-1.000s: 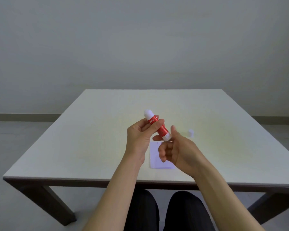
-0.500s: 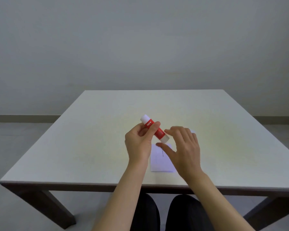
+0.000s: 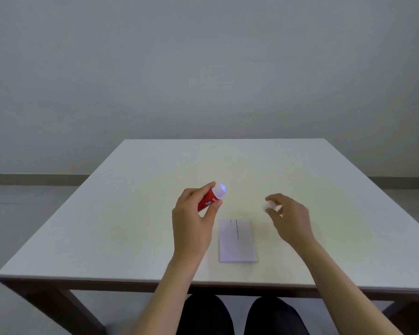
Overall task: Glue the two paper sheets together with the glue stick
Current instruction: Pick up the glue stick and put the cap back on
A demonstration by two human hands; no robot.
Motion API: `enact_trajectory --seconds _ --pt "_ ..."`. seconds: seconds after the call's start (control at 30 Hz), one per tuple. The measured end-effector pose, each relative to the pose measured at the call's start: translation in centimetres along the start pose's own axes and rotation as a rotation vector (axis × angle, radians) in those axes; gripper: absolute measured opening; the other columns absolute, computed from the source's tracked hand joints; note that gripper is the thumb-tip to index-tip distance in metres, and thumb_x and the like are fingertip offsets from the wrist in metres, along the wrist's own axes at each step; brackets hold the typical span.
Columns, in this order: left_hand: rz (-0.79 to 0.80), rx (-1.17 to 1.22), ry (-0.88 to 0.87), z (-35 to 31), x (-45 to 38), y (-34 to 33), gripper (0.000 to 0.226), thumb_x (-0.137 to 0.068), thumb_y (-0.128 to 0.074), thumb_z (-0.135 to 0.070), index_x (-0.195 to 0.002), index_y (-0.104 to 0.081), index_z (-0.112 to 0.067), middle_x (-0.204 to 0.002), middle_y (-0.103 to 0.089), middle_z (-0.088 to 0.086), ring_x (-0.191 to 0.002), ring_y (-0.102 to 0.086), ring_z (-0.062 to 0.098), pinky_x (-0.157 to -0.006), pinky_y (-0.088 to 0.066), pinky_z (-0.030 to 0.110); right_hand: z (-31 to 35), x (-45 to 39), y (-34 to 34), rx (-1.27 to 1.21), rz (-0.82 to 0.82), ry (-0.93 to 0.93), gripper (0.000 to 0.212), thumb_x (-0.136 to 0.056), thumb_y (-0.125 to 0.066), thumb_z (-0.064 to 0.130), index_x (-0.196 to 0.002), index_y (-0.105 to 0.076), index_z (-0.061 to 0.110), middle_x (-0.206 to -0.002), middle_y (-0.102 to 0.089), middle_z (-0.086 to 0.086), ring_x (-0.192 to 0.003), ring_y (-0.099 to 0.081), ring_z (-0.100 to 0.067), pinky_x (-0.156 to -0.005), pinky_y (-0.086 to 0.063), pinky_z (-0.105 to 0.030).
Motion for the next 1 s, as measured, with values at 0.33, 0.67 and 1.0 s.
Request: enact_trajectory --seconds 0.33,0.67,1.0 --pt "0.0 -0.083 -0.04 -0.5 0.2 0.9 0.041 -0.082 -0.07 -0.014 -0.121 -0.063 -0.021 -0.095 -0.061 -0.003 -0.087 -0.059 0.01 -0.079 -0.047 0.012 11.5 2.6 2.8 -0.753 0.233 0.236 0.029 -0.089 -0.06 0.006 -0.105 -0.064 0.028 -0.104 -0.069 0.008 -0.078 -0.063 -0.014 -0.075 -0.052 -0.031" --pt "0.175 0.019 0.088 0.6 0.6 0.6 0.044 -0.085 -0.068 -0.022 -0.128 -0.057 -0.026 -0.088 -0.063 -0.015 -0.078 -0.056 -0.009 -0.069 -0.042 0.005 11.8 2.8 3.6 -0.481 0.2 0.341 0.031 -0.088 -0.063 0.017 -0.105 -0.064 0.042 -0.101 -0.067 0.024 -0.076 -0.059 -0.004 -0.07 -0.039 -0.009" --pt "0.329 0.181 0.199 1.7 1.7 0.4 0.048 -0.081 -0.07 -0.008 -0.123 -0.061 -0.029 -0.099 -0.072 -0.01 -0.091 -0.067 0.006 -0.084 -0.051 0.018 12.6 2.9 2.7 -0.343 0.265 0.377 0.013 -0.084 -0.067 0.031 -0.091 -0.074 0.022 -0.066 -0.065 0.014 -0.055 -0.053 0.0 -0.053 -0.039 -0.011"
Point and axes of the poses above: each hand's wrist, its own x-axis away from the middle knuckle, its own y-axis out of the back of the hand, z = x × y, the point moved 7 cm from there along -x, towards the middle knuckle
